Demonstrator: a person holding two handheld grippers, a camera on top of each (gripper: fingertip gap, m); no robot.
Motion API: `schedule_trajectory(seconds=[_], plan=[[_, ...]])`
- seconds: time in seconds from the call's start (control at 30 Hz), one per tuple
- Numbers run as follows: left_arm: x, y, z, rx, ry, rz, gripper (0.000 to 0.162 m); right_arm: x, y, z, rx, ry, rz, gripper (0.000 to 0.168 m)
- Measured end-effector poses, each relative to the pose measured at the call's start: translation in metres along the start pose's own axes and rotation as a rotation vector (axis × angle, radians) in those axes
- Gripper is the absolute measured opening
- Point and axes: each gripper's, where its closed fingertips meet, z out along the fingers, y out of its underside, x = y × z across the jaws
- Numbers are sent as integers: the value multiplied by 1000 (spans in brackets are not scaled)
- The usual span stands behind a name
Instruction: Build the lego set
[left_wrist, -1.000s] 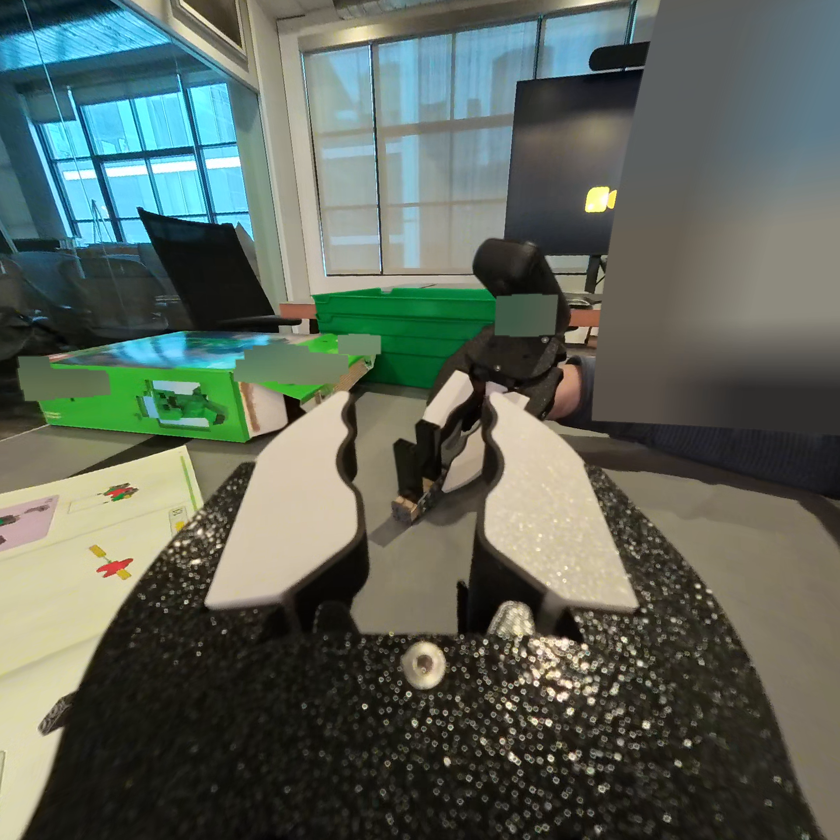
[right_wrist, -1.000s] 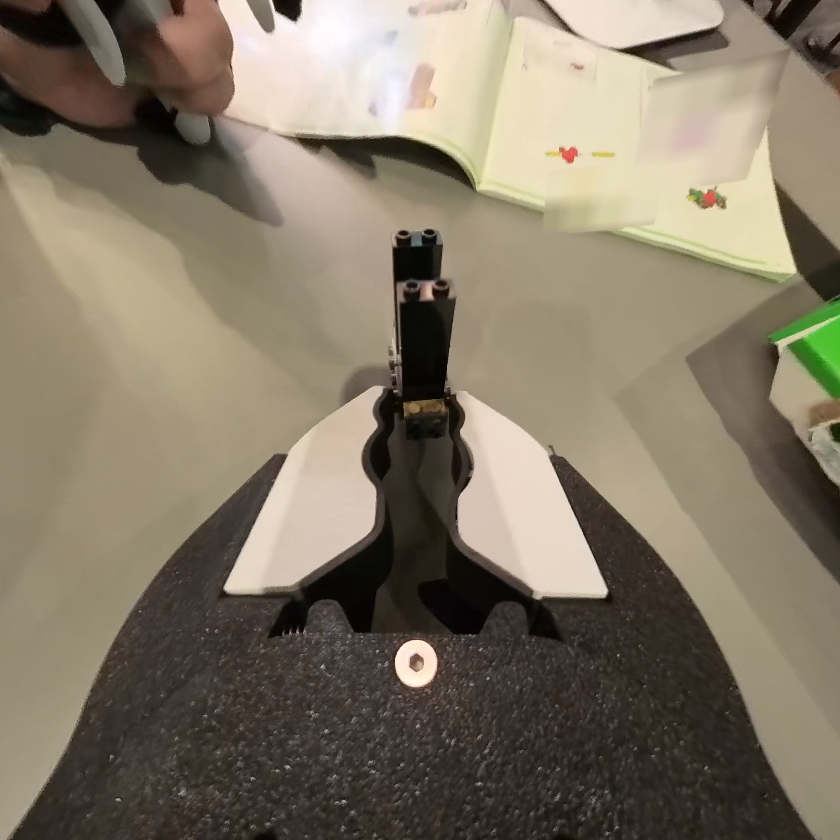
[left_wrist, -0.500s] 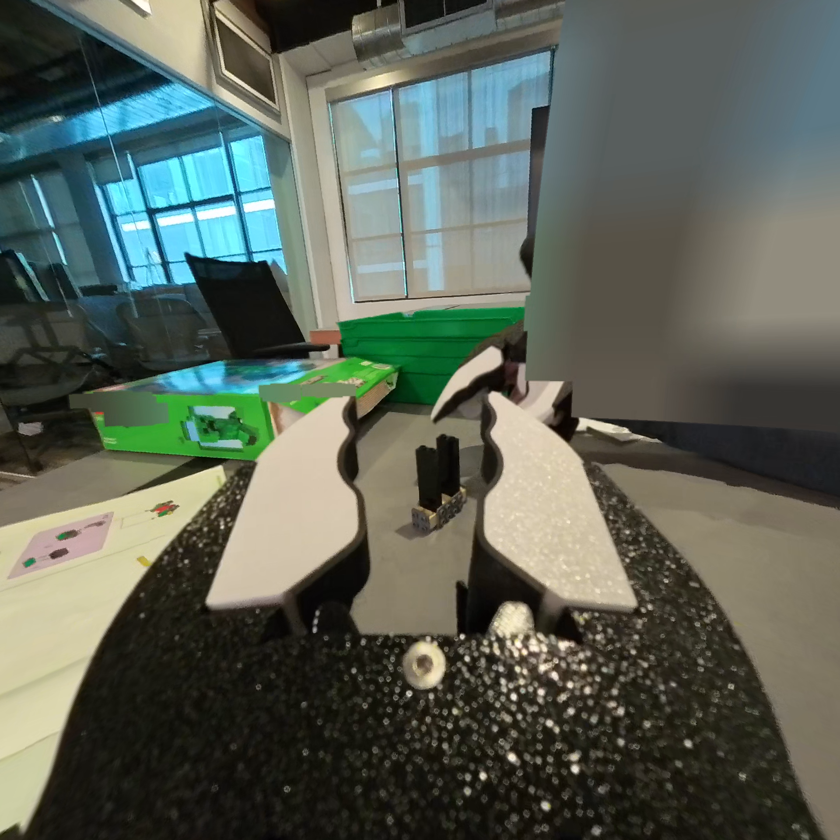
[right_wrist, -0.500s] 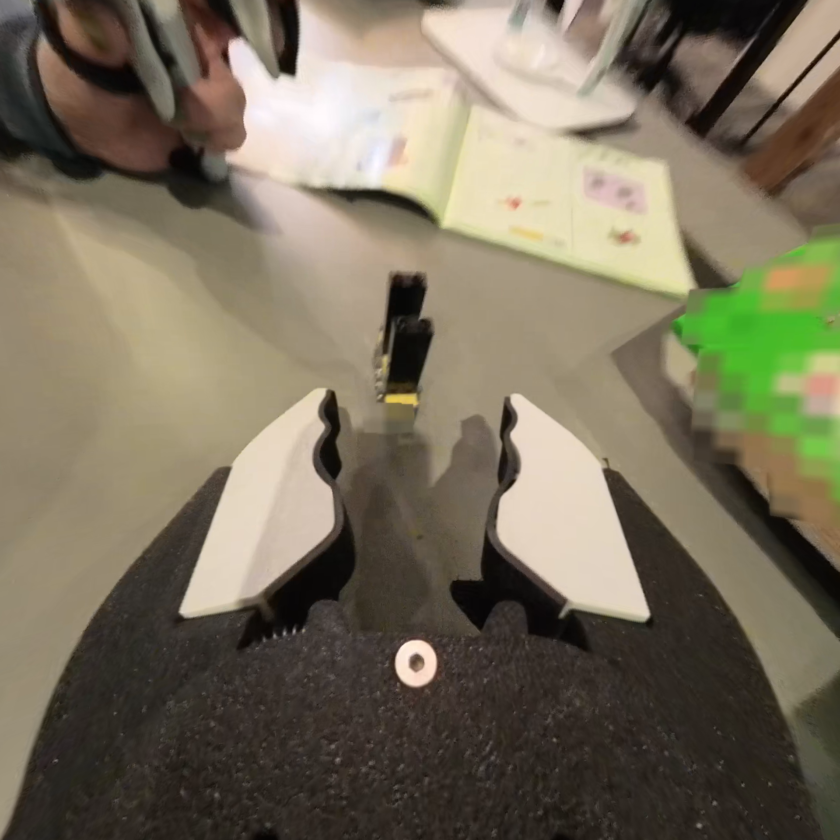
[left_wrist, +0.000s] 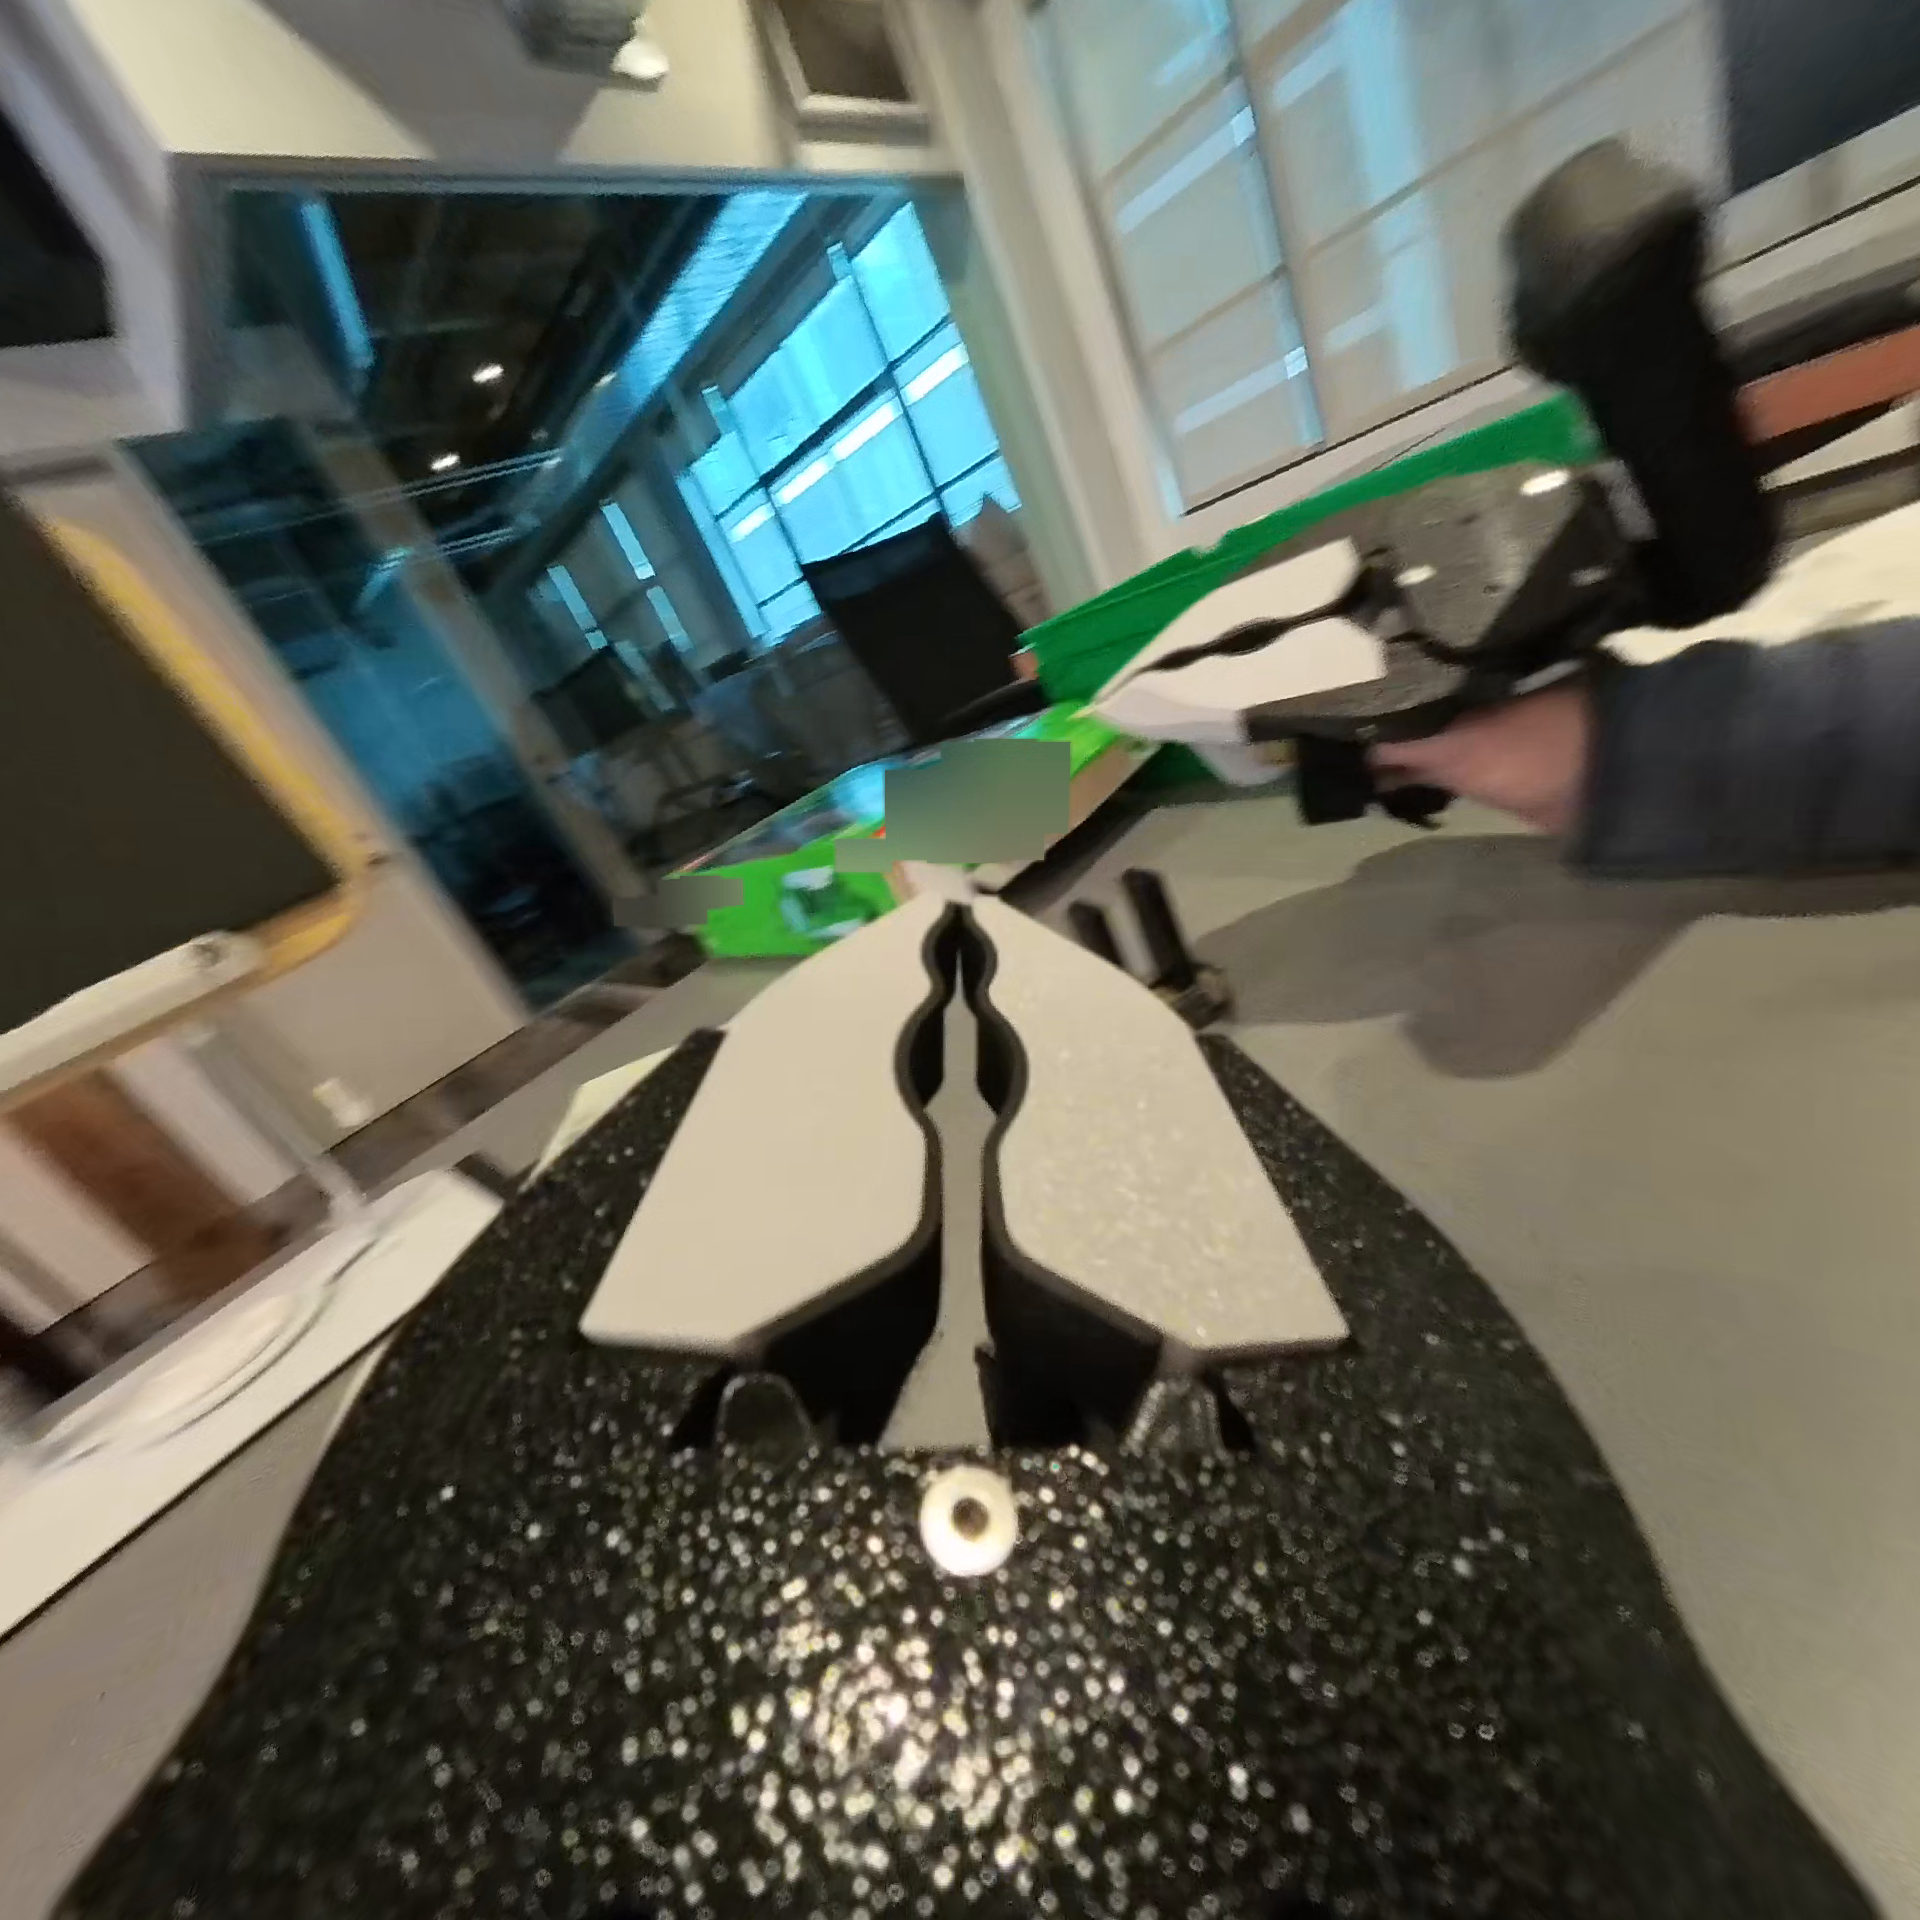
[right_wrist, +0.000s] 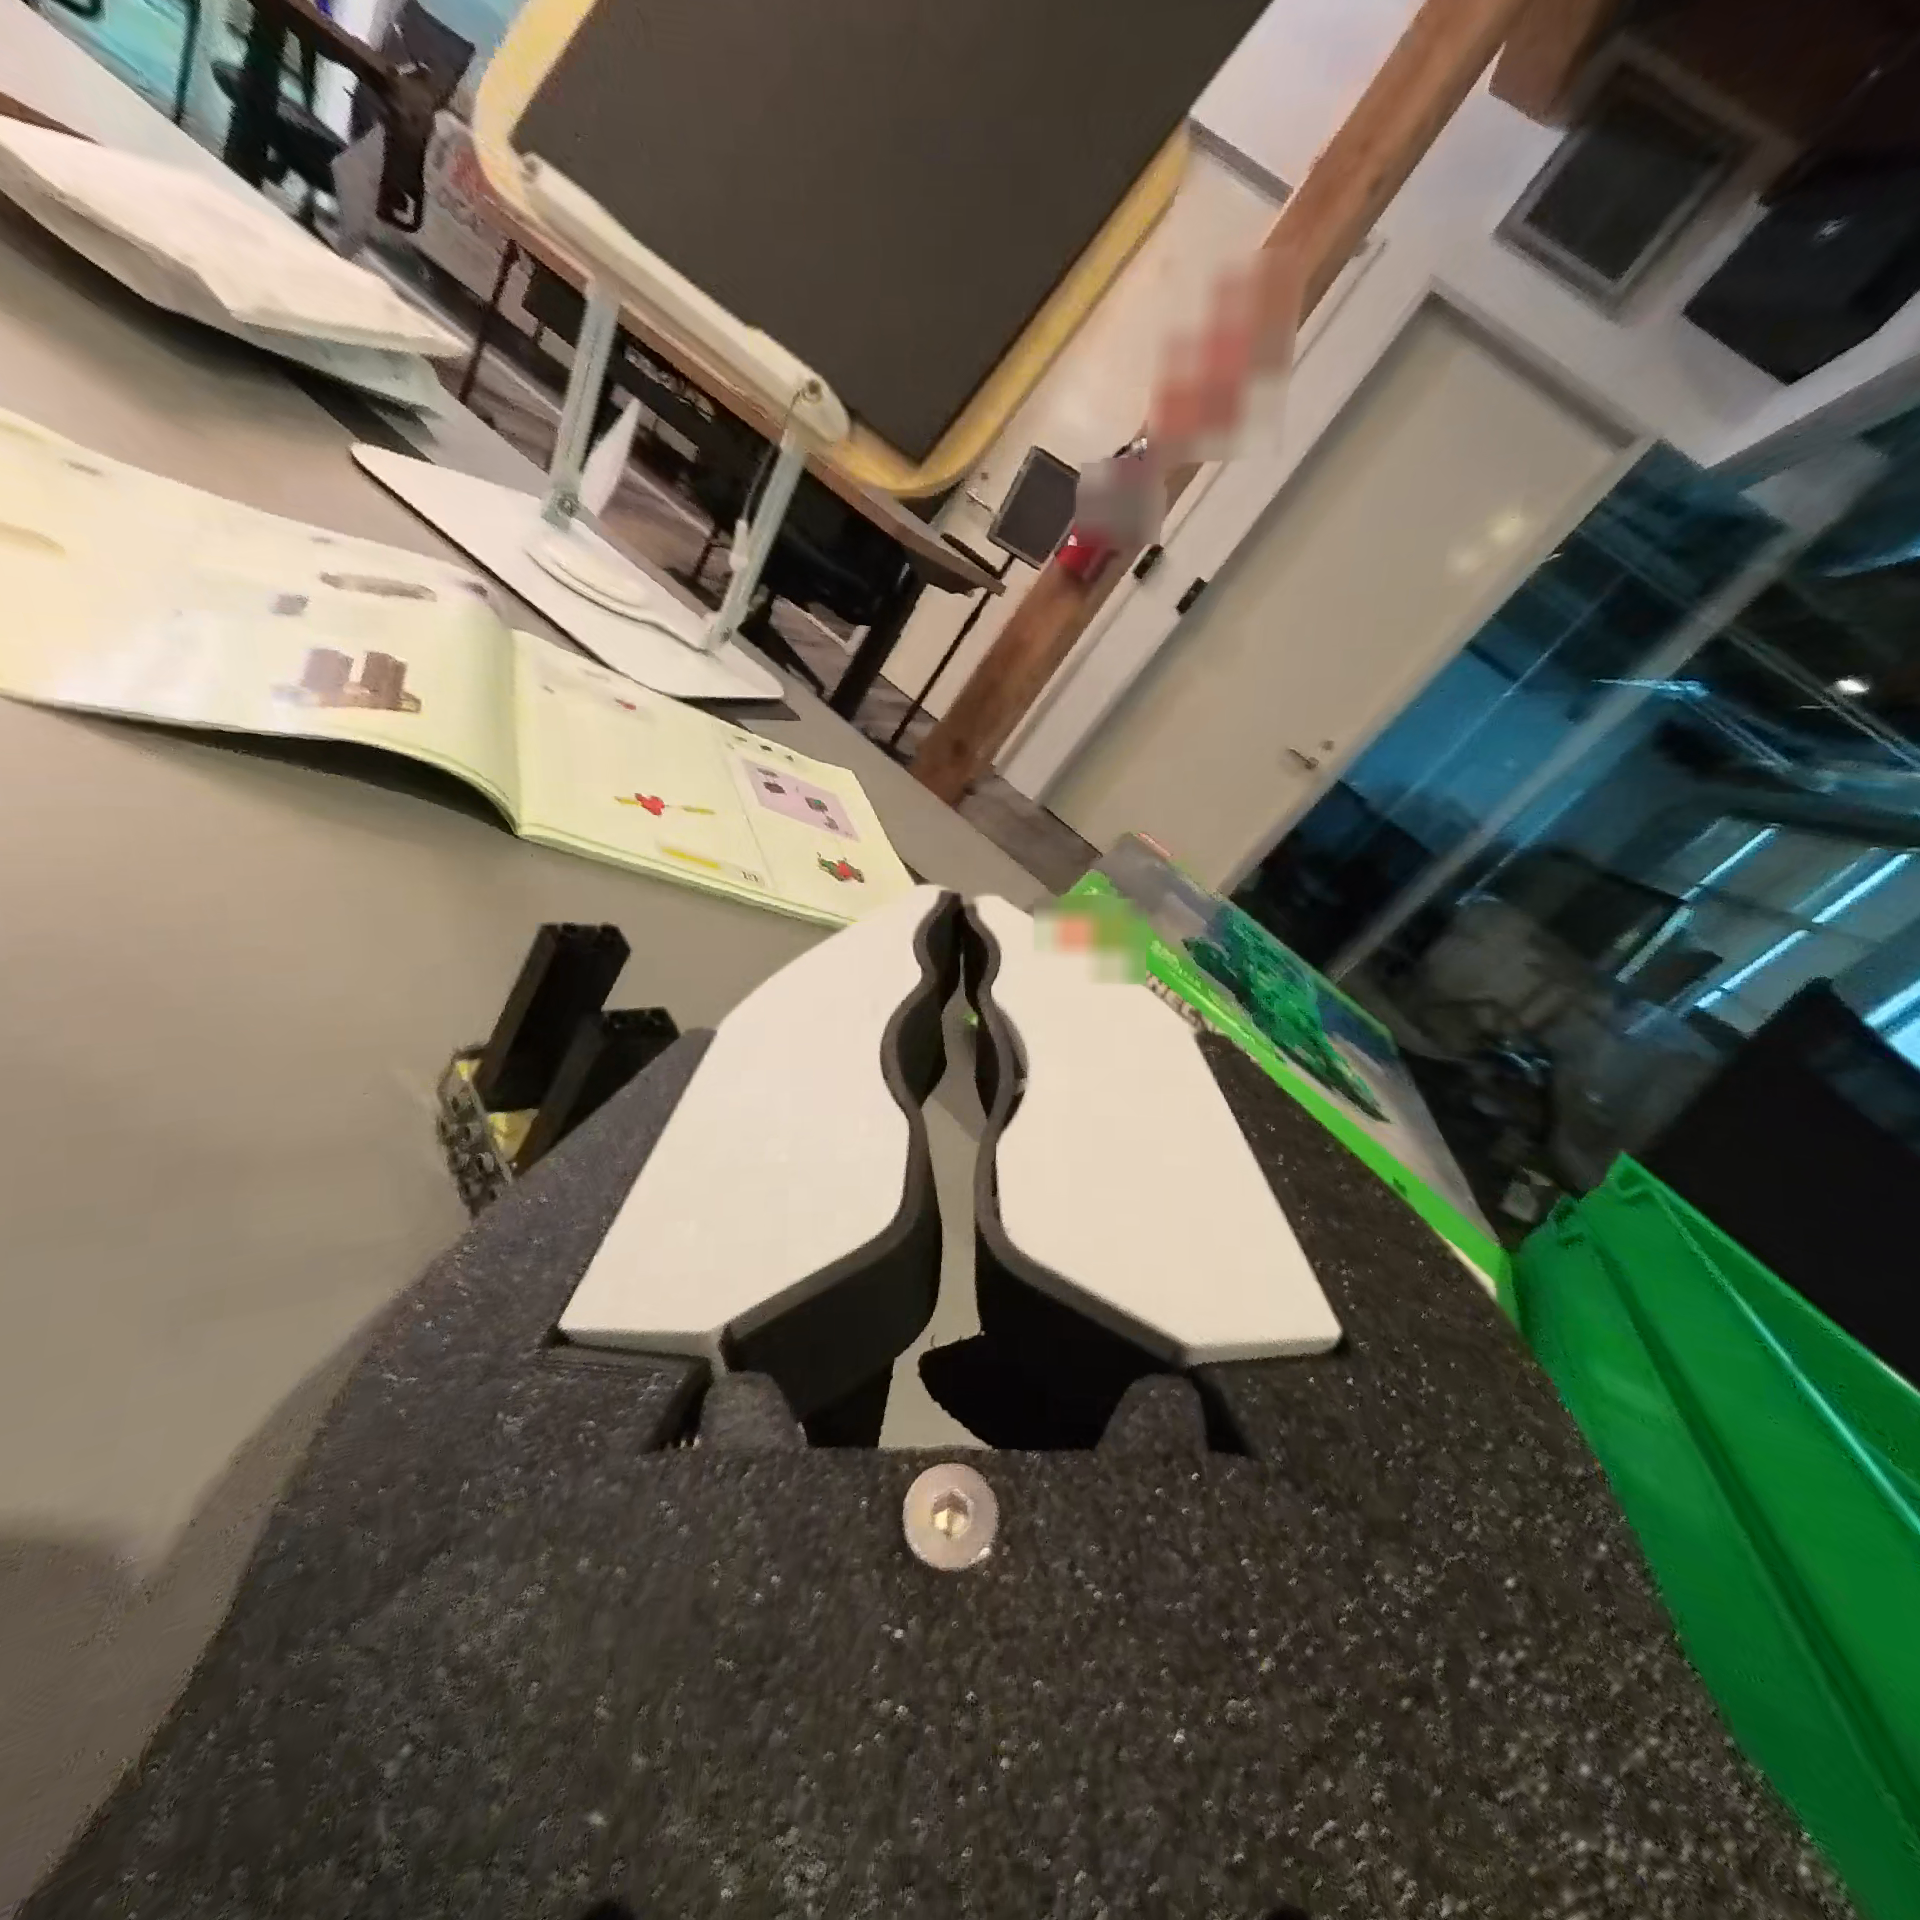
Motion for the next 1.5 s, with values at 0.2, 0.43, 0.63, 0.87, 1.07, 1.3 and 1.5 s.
schedule_trajectory(seconds=[0.2, 0.43, 0.63, 0.87, 1.07, 1.3, 1.5], plan=[[-64, 31, -30, -156, -304, -27, 0, 0, 12, 0, -24, -21, 107, 0], [-93, 40, -53, -201, -465, -25, 0, 14, 15, -3, 16, -25, 304, 0], [-98, 39, -58, -184, -489, -42, 0, 16, 21, -2, -4, -19, 343, 0], [-81, 50, -44, -261, -391, -78, 0, 8, 16, -2, 12, -55, 306, 0], [-76, 61, -36, -316, -352, -170, 16, -3, 17, 1, -5, -104, 266, 0], [-76, 74, -33, -422, -368, -129, 24, -3, 24, 5, -44, -108, 275, 0], [-56, 99, -32, -608, -195, -257, 30, -9, 27, 7, -74, -119, 231, 0]])
